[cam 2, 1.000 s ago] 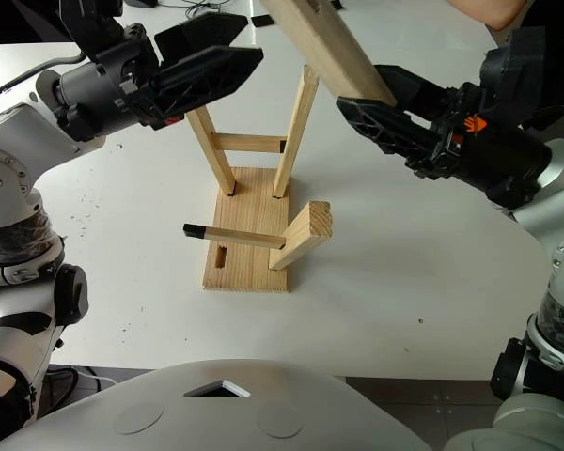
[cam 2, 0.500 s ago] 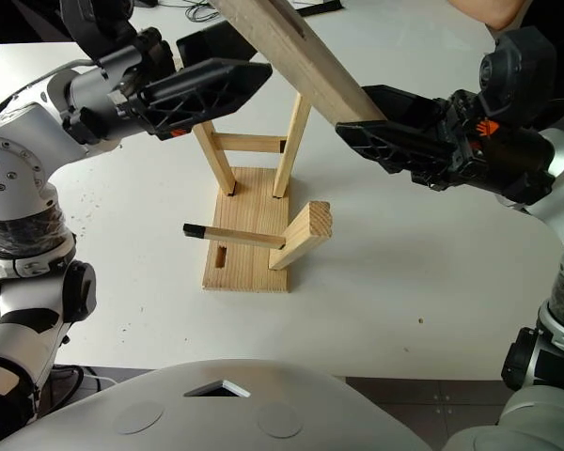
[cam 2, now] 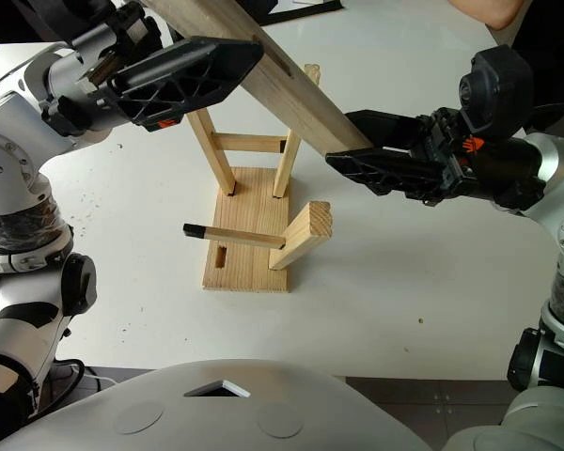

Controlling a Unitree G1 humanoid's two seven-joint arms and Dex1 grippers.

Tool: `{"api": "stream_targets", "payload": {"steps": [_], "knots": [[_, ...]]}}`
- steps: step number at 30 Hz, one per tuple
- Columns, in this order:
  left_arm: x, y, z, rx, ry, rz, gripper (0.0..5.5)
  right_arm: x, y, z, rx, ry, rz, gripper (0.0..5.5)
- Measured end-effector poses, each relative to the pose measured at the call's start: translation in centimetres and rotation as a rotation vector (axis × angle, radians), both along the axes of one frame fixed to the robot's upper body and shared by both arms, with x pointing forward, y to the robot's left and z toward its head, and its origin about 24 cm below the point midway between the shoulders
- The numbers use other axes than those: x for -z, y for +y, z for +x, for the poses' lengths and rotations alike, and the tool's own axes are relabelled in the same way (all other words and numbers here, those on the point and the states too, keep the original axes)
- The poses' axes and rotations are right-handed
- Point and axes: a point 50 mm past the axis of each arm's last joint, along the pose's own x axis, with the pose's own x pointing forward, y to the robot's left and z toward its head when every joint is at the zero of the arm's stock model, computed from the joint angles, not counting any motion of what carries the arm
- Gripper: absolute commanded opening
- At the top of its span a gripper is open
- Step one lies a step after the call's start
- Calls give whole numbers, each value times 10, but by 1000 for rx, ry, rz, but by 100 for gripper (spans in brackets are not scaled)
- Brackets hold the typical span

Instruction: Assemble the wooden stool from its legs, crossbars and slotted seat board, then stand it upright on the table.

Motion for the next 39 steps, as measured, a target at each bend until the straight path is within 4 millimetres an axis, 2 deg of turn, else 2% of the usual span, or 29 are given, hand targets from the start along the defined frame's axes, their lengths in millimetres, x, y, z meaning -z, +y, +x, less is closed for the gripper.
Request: {"api": "stream_targets", "payload": {"steps": [10,21,22,24,29,33,36,39], "knots": [[-1,1,-2,20,19,0,211,2,-2,-3,-24,-9,-58,205],[1,0,-3,12,13,36,209,5,-4,-2,-18,-18,-102,205],[1,0,-2,7,12,39,209,4,-4,-1,-11,-24,-111,242],[1,1,-1,-13,11,42,209,3,-3,3,10,-46,-124,255],[2,1,8,-60,44,19,207,5,-4,10,76,-80,-157,330],[-11,0,12,-86,15,-36,206,17,-9,13,158,-90,-217,395],[-18,10,13,-125,-33,-10,206,29,-16,10,211,-66,-251,436],[-31,34,17,-218,-77,40,206,37,-22,1,256,-57,-260,482]]}}
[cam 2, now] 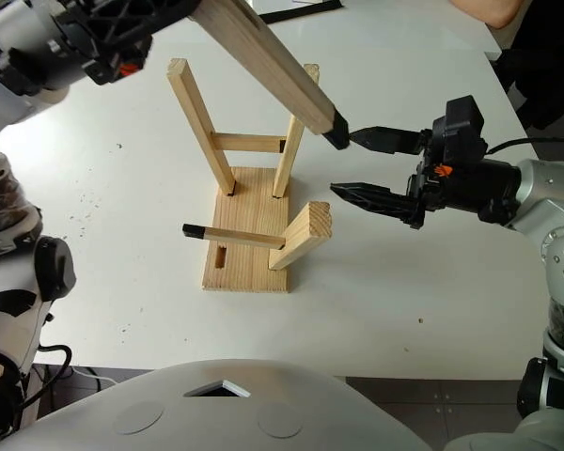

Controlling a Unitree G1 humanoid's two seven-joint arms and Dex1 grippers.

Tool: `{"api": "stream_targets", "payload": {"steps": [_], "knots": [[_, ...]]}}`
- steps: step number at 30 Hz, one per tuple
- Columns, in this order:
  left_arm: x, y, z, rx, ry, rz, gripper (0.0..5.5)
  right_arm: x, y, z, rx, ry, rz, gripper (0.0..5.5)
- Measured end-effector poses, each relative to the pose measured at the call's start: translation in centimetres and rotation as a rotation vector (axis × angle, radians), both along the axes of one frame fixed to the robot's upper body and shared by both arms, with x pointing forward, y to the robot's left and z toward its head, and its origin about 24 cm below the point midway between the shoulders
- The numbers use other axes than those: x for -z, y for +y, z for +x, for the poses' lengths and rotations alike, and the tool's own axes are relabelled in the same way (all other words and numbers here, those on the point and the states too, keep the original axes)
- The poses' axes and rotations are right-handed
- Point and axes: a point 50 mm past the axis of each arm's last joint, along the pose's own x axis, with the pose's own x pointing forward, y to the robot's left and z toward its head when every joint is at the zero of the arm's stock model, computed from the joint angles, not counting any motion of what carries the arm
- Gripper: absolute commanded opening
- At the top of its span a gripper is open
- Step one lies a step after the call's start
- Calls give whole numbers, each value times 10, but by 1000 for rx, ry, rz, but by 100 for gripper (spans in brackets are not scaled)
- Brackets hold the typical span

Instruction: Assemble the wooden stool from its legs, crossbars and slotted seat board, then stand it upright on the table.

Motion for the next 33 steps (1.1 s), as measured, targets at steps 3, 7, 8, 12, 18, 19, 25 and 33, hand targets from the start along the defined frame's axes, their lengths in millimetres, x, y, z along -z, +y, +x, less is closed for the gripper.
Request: {"api": "stream_targets", "payload": {"steps": [3,7,8,12,18,19,25,33], "knots": [[-15,18,4,-93,-62,51,206,8,-5,-11,54,5,-4,501],[-24,36,6,-145,-131,143,206,18,-13,-34,158,16,-2,501],[-25,38,5,-131,-142,152,206,20,-14,-39,178,19,-4,501],[-11,62,-5,-73,-184,318,206,25,-22,-62,265,29,-1,501],[41,87,-6,-90,-206,499,206,30,-29,-79,303,47,-9,501],[49,88,-7,-89,-204,502,206,30,-29,-79,297,43,-13,501],[104,90,-35,4,-62,497,206,35,-28,-73,233,73,-79,501],[130,89,-54,-52,-66,467,206,34,-31,-68,176,83,-125,501]]}}
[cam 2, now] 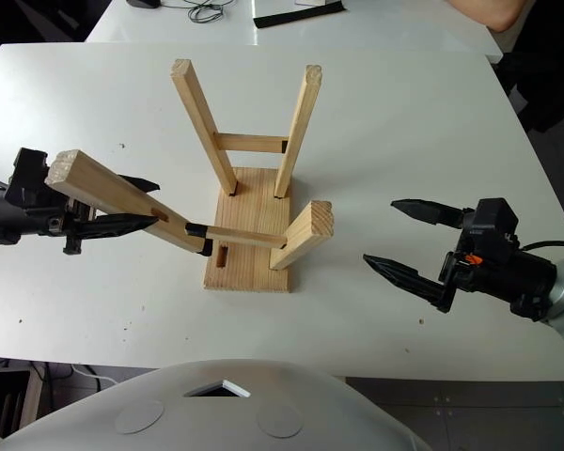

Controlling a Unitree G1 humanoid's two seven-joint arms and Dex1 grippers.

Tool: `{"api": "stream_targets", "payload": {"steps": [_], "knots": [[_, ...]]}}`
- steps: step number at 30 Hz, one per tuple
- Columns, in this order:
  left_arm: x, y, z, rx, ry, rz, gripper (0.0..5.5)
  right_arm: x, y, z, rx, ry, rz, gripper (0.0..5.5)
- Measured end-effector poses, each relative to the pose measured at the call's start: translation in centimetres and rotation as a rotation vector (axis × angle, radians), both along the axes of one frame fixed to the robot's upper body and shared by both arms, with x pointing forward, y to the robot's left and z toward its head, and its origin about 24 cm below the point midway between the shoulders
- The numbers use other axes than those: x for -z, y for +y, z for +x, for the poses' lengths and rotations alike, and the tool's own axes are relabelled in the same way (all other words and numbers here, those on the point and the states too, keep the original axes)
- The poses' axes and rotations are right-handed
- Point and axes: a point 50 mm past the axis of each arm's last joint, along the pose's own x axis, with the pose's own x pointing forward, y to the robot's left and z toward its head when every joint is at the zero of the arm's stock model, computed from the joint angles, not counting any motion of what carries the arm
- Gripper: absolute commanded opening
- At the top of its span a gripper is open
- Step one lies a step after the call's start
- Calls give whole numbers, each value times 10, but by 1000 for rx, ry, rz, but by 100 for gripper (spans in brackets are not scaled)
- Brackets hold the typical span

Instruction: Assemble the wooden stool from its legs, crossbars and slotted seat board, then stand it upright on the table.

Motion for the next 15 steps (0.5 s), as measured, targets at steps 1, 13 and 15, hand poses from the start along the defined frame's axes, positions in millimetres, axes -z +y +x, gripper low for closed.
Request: {"api": "stream_targets", "payload": {"steps": [1,13,15], "knots": [[1,-2,-1,-7,-9,-12,206,0,1,1,-7,2,-3,501],[7,-12,-10,37,-33,5,206,2,5,3,-33,3,-25,501],[11,-12,-10,50,-41,26,206,2,5,3,-36,5,-23,501]]}}
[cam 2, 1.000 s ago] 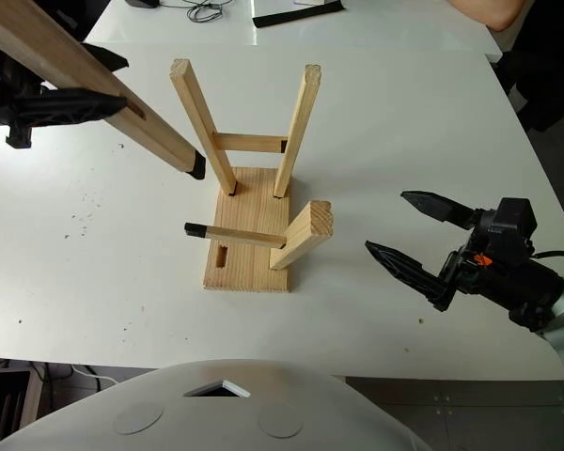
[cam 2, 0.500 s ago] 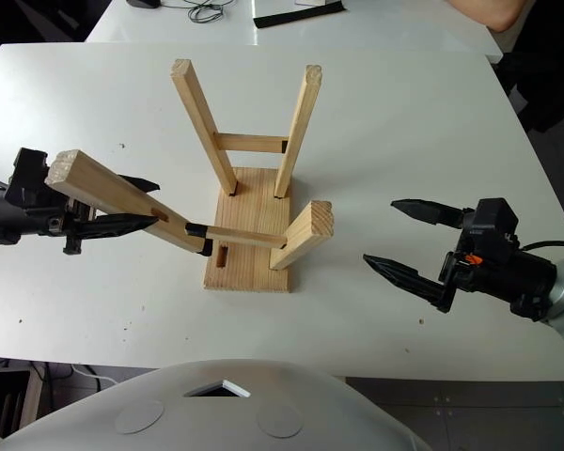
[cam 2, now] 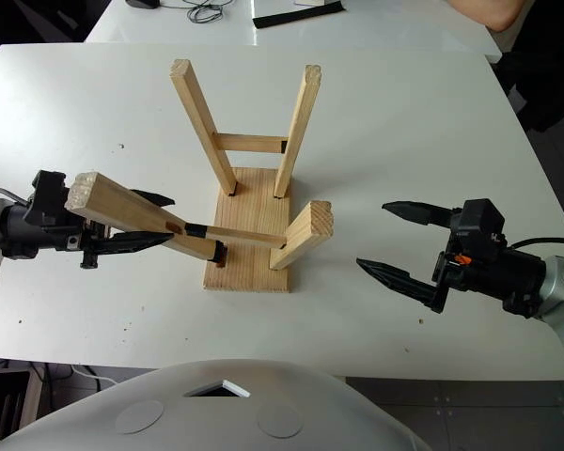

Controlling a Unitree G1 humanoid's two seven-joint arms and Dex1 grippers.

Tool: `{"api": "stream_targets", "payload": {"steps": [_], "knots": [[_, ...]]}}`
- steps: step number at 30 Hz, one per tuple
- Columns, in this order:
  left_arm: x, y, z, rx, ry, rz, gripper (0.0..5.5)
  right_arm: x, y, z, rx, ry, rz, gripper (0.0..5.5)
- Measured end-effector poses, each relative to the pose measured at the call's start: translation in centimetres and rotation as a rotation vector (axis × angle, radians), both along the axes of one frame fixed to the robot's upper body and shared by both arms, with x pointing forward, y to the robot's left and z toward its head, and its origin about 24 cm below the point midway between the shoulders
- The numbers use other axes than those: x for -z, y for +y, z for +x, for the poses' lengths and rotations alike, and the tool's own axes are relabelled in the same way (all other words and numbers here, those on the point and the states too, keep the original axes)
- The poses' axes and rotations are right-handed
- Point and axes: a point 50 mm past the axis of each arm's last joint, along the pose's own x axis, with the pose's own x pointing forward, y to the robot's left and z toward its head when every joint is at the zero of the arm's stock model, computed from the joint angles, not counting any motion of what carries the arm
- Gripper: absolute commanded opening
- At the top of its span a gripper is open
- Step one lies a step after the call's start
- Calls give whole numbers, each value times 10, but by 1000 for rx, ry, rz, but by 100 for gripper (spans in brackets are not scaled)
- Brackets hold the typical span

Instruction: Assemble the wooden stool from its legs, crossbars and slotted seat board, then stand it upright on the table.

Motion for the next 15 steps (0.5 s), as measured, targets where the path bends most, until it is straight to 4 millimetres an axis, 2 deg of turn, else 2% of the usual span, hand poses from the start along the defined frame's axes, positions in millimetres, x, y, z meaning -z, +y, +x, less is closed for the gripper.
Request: {"api": "stream_targets", "payload": {"steps": [8,15], "knots": [[10,-4,-6,39,-29,16,206,-1,3,2,-11,-12,2,501],[11,-5,-5,46,-31,14,206,-2,4,2,-10,-14,4,501]]}}
